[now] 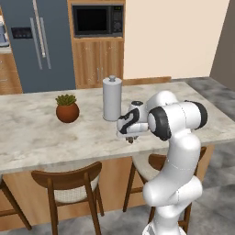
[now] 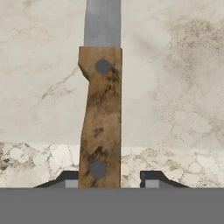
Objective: Pick up the metallic utensils from the counter and place them in the open drawer. Make sure not to pick up any wooden utensils.
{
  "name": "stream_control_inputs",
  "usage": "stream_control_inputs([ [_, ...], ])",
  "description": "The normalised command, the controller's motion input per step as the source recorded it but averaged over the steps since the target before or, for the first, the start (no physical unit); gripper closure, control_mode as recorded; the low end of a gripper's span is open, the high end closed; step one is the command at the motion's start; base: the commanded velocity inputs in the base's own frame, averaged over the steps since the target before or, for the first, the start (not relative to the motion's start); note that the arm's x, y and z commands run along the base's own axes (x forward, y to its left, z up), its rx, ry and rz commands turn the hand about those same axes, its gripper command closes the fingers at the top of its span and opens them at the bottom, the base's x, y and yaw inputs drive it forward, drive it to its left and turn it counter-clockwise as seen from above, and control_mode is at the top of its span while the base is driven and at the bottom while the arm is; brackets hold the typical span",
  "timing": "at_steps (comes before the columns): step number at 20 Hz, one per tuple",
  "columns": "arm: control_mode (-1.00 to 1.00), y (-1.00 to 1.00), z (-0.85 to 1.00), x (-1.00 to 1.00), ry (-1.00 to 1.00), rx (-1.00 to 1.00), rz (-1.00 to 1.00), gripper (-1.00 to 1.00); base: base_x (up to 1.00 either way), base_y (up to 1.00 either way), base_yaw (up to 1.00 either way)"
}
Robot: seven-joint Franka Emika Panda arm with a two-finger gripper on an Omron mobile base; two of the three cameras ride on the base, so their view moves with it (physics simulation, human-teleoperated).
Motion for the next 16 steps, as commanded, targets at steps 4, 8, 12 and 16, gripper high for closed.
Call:
stream_control_inputs([
  [4, -1.0, 0.0, 0.0, 0.0, 0.0, 0.0, 0.0, 1.0, 0.0, 0.0, 0.0],
  [8, -1.0, 0.0, 0.0, 0.0, 0.0, 0.0, 0.0, 1.0, 0.0, 0.0, 0.0],
  [12, -1.0, 0.0, 0.32, -0.16, -0.03, 0.0, 0.0, 1.0, 0.0, 0.0, 0.0],
  [16, -1.0, 0.0, 1.0, -0.59, -0.2, -0.01, -0.11, 1.0, 0.0, 0.0, 0.0],
])
